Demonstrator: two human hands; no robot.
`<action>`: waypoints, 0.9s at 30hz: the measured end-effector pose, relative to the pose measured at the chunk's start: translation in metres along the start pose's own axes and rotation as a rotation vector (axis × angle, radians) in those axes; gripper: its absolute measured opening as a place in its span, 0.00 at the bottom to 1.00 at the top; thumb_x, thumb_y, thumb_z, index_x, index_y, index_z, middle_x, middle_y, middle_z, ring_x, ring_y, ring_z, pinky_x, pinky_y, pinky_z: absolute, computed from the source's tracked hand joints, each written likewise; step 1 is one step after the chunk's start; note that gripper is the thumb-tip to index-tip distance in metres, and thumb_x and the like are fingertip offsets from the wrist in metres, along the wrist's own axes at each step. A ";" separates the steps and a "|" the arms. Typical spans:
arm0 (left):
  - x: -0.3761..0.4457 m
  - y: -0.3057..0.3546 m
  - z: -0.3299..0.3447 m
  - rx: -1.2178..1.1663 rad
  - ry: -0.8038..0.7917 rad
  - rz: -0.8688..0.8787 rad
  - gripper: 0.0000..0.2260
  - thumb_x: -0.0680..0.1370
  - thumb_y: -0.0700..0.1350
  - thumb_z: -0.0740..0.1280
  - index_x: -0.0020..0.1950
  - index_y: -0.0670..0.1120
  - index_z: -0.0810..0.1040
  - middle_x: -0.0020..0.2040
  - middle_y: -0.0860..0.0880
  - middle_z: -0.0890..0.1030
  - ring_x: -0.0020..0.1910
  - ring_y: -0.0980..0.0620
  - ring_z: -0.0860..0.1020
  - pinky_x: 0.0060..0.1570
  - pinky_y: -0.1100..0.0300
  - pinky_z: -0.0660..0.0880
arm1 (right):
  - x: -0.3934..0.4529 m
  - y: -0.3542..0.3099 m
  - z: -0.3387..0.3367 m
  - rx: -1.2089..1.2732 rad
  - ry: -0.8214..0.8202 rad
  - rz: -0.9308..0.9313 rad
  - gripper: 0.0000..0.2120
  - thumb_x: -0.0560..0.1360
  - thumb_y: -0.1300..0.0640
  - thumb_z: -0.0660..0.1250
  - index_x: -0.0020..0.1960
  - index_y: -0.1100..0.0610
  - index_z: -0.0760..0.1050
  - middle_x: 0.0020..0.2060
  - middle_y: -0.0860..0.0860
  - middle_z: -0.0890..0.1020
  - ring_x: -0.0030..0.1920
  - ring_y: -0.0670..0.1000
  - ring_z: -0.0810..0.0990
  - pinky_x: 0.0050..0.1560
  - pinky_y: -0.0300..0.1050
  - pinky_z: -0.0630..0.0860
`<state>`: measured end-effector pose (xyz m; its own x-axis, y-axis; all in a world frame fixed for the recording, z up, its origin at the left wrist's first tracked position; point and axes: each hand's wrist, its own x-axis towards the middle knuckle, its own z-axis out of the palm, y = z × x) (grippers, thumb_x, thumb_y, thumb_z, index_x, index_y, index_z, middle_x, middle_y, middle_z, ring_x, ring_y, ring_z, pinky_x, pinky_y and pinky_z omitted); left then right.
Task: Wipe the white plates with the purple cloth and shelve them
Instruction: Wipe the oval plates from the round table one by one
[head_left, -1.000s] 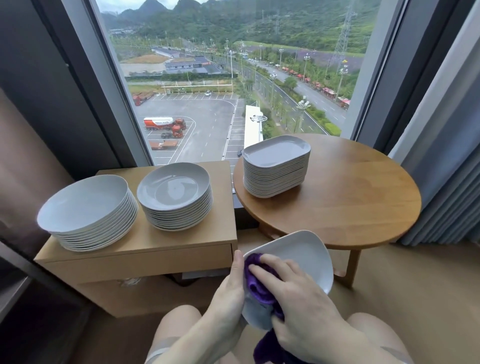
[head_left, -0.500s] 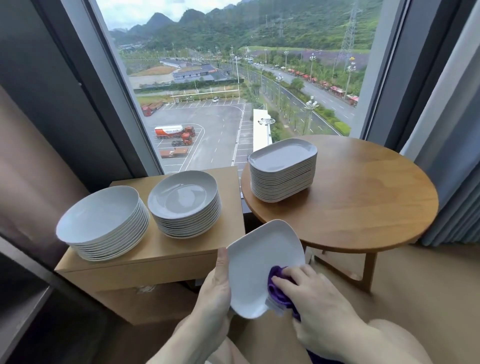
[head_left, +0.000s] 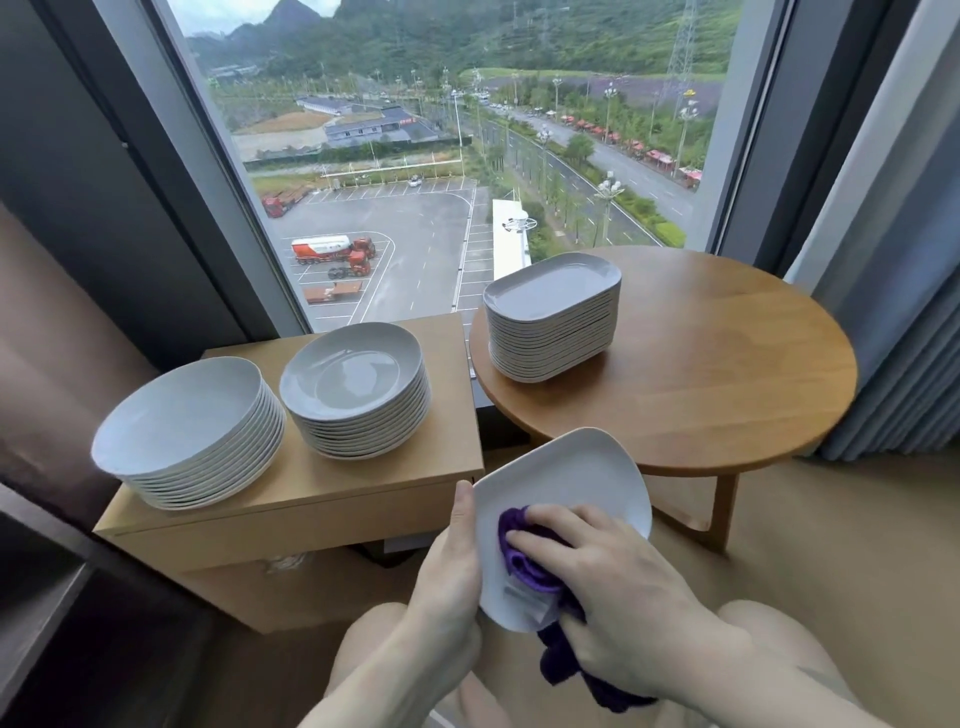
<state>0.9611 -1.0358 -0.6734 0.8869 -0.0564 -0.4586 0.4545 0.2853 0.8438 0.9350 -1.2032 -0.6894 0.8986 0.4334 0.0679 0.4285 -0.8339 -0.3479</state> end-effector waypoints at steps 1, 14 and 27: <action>0.000 0.001 0.000 0.011 -0.008 0.008 0.32 0.76 0.66 0.61 0.60 0.41 0.85 0.57 0.38 0.86 0.58 0.39 0.85 0.69 0.39 0.74 | 0.001 0.004 -0.004 0.007 0.000 0.045 0.33 0.68 0.52 0.64 0.73 0.45 0.71 0.71 0.40 0.70 0.62 0.51 0.73 0.61 0.48 0.77; 0.001 0.015 -0.010 0.039 -0.014 0.062 0.29 0.80 0.66 0.56 0.62 0.45 0.83 0.55 0.42 0.87 0.54 0.41 0.86 0.61 0.43 0.79 | 0.006 0.025 -0.016 -0.091 -0.059 0.234 0.29 0.77 0.51 0.62 0.78 0.45 0.64 0.73 0.42 0.68 0.70 0.52 0.65 0.69 0.47 0.66; 0.001 -0.009 0.001 -0.149 -0.086 -0.216 0.30 0.81 0.64 0.62 0.56 0.37 0.87 0.59 0.35 0.85 0.53 0.39 0.86 0.55 0.48 0.81 | -0.003 -0.023 0.009 0.220 -0.032 -0.058 0.30 0.69 0.45 0.56 0.71 0.45 0.71 0.70 0.40 0.70 0.63 0.49 0.71 0.62 0.45 0.74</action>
<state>0.9580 -1.0396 -0.6812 0.7774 -0.2103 -0.5928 0.6221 0.3955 0.6757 0.9211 -1.1820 -0.6900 0.8681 0.4921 0.0648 0.4451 -0.7141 -0.5403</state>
